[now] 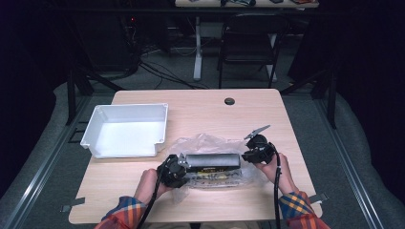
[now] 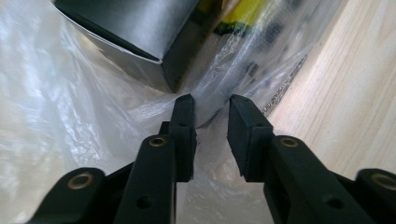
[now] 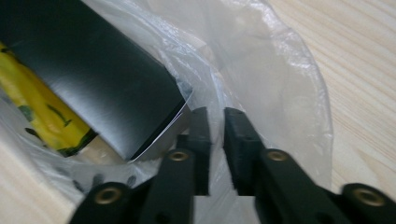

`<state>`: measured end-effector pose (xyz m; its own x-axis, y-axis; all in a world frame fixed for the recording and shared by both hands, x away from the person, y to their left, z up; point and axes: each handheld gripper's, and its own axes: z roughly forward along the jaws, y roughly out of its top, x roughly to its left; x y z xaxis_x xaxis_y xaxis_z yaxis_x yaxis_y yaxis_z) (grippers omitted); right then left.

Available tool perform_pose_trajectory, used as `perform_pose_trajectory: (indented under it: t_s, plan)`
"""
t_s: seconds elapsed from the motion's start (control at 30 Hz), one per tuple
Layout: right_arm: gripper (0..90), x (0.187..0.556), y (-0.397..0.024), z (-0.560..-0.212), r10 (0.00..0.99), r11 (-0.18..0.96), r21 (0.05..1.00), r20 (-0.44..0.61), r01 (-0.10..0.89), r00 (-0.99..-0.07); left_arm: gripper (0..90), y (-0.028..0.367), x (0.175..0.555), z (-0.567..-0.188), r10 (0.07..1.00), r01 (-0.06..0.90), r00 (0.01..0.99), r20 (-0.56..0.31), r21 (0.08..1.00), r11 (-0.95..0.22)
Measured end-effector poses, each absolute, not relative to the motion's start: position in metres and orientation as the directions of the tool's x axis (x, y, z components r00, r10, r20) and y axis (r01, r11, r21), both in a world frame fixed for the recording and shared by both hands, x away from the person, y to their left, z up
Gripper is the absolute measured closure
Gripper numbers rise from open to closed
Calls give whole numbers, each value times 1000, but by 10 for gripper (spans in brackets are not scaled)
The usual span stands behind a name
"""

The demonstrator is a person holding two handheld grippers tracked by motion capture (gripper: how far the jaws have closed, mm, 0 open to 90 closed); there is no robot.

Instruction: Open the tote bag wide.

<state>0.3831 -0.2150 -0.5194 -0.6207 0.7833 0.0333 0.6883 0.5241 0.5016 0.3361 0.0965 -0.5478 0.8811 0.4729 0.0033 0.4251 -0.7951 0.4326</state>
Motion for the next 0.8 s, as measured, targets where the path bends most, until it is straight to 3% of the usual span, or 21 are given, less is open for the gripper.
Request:
perform_pose_trajectory:
  t_s: [0.13,0.47,0.8]
  plan:
    - [897,392,-211,-527,786,527,482,36,700,-617,771,99,340,-552,467,436,884,-35,426,-793]
    - [900,411,-198,-548,806,540,447,-28,713,-592,778,97,338,-553,418,403,907,-61,415,-816]
    - [900,416,-201,-546,859,471,523,-87,710,-505,757,98,337,-553,400,395,913,-81,421,-816]
